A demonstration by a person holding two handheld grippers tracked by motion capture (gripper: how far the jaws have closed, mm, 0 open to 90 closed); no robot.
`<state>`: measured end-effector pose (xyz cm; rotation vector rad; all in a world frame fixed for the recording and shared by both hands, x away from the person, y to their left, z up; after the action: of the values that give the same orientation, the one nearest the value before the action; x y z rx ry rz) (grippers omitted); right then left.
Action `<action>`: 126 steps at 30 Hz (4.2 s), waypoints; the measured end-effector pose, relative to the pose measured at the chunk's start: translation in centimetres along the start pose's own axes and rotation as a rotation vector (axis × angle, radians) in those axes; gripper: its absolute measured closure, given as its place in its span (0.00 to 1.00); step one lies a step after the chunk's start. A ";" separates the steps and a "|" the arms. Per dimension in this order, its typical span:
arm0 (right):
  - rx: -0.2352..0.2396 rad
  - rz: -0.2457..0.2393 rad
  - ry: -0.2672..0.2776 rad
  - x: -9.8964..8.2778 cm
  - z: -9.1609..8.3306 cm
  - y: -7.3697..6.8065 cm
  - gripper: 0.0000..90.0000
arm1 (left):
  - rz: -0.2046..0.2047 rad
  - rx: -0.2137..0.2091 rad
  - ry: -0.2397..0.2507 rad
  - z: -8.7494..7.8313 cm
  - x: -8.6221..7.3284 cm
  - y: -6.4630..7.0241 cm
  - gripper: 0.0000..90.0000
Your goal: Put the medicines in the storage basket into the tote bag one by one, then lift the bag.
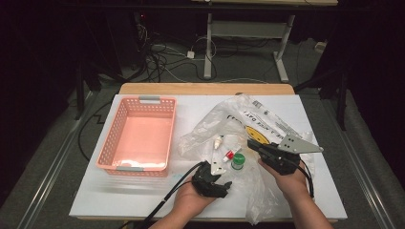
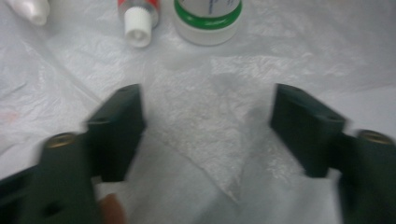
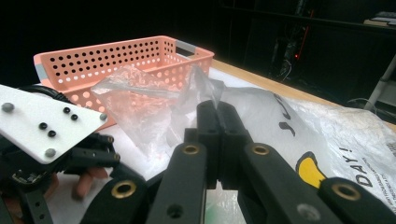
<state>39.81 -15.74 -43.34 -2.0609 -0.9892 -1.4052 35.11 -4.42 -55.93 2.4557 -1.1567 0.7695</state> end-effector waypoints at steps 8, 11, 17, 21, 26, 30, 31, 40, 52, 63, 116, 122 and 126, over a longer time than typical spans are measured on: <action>-0.002 -0.003 -0.005 -0.1 0.1 -0.2 1.00 | -0.051 -0.004 0.029 -0.1 0.2 -0.2 0.76; -0.002 -0.003 -0.005 -0.1 0.0 -0.2 1.00 | -0.032 0.005 0.033 -0.1 0.2 0.0 0.86; -0.002 0.004 -0.004 -0.2 0.1 -0.1 1.00 | -0.044 -0.031 0.038 -0.2 0.1 -0.1 0.99; -0.005 0.010 -0.001 -0.1 -0.1 0.1 1.00 | -0.051 -0.056 0.107 -1.0 0.4 -0.2 0.99; -0.011 0.007 0.012 0.2 -0.3 0.3 1.00 | -0.059 -0.060 0.180 -2.4 1.3 -0.7 0.99; -0.011 0.010 0.017 0.3 -0.3 0.4 1.00 | -0.055 -0.046 0.221 -3.5 1.7 -1.1 0.99; -0.010 0.007 0.015 0.2 -0.3 0.4 1.00 | -0.055 -0.048 0.219 -3.6 1.7 -1.1 0.99; -0.007 0.012 0.011 -0.1 -0.7 0.3 1.00 | -0.075 -0.020 0.183 -4.3 0.8 -1.9 0.79; -0.001 0.002 -0.001 -0.3 -0.3 -0.1 1.00 | -0.061 -0.039 0.043 -1.0 -0.7 0.2 0.69; -0.006 -0.004 0.008 -0.2 -0.6 0.0 1.00 | -0.065 0.003 0.214 -2.8 0.8 -0.7 0.98; -0.178 0.016 0.246 11.5 -2.1 4.5 1.00 | 0.093 0.246 0.774 -23.1 23.9 -4.9 0.98; -0.185 0.007 0.276 13.5 -2.6 4.7 1.00 | 0.080 0.238 0.780 -23.3 24.7 -5.5 0.98; -0.201 0.002 0.309 15.1 -3.4 5.4 1.00 | 0.089 0.237 0.793 -23.8 25.4 -5.4 0.98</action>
<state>45.27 -16.96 -27.92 -1.8971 -0.7428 -1.8183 44.81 -4.80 -22.11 1.9181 -0.8851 1.7714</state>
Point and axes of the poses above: each handheld gripper's, and its own axes: z roughly forward along the jaws, x roughly out of its top, y roughly to its right, the point moved 10 cm from there along z, roughly forward along the jaws, and after that the axes turned 6 degrees about -y, right-handed, at the moved point
